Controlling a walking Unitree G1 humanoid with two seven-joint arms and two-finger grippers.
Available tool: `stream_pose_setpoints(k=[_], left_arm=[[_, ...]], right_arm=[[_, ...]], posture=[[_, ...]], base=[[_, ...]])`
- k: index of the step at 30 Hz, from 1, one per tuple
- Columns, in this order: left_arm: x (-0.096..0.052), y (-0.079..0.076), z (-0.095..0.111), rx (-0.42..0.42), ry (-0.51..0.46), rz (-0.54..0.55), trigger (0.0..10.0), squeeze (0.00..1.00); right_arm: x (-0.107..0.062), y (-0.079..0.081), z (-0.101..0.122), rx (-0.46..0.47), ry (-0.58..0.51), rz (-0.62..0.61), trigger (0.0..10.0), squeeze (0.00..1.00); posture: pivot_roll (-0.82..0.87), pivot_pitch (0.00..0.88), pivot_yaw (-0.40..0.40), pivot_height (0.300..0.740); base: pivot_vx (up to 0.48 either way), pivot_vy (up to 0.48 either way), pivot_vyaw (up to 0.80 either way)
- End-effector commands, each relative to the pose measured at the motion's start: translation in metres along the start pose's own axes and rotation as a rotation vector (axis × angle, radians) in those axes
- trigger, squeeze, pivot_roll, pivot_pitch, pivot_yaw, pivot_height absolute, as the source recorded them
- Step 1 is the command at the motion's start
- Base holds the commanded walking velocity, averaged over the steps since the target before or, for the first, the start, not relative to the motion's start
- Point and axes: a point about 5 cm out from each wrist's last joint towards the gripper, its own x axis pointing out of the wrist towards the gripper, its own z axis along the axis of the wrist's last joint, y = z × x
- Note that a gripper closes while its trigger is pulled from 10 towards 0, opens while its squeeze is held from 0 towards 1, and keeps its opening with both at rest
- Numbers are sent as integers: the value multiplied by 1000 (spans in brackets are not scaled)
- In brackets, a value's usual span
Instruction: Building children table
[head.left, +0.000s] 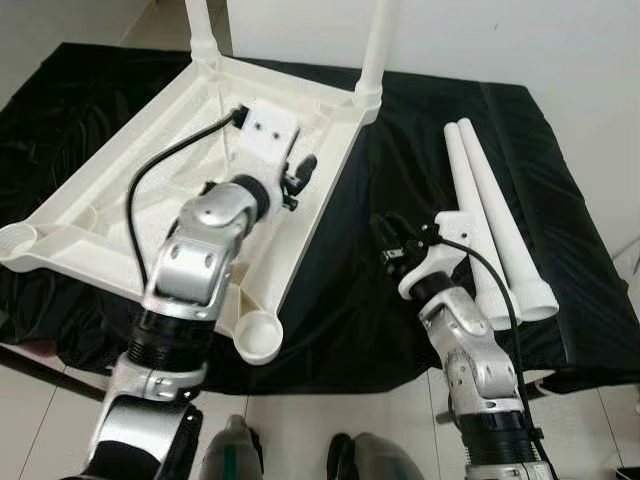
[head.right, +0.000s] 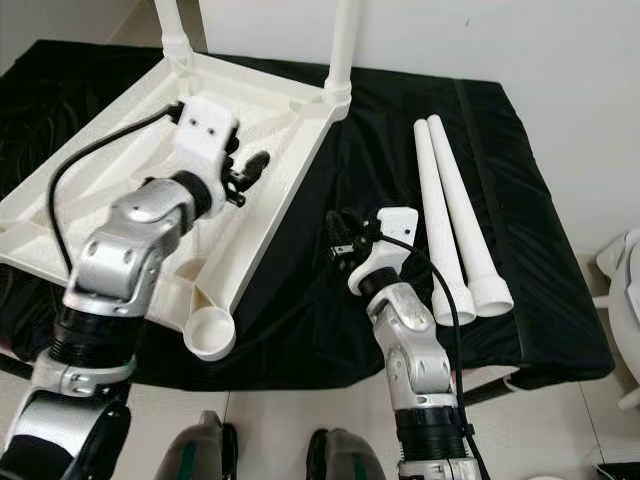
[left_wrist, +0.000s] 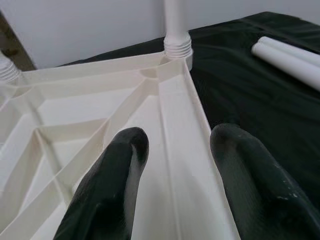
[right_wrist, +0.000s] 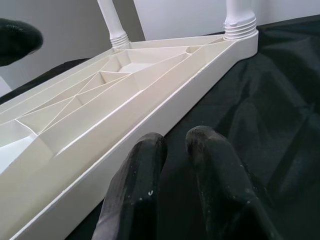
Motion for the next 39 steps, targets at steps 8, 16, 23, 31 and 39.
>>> stream_pose_setpoints(k=[8, 16, 23, 31, 39], left_arm=[[-25, 3, -9, 99, -73, -123, 10000, 0], [-41, 15, -20, 130, -89, -146, 10000, 0], [-58, 17, -34, 167, -51, -314, 10000, 0], [-65, 18, -51, 195, 16, -406, 10000, 0], [-79, 21, -58, 189, 60, -526, 10000, 0]], right_arm=[[-3, -1, -3, -16, 4, -1, 10000, 0], [-2, -2, -3, -23, 4, 4, 10000, 0], [-1, -2, -2, -31, 3, 12, 10000, 0], [-1, -4, -1, -40, 2, 8, 10000, 0], [-4, -8, 0, -44, 0, -8, 10000, 0]], posture=[[61, 63, -22, 740], [65, 49, -31, 740], [63, 42, -37, 740], [54, 48, -39, 740], [42, 65, -26, 740]], base=[[0, 0, 0], [0, 0, 0], [0, 0, 0], [0, 0, 0], [0, 0, 0]])
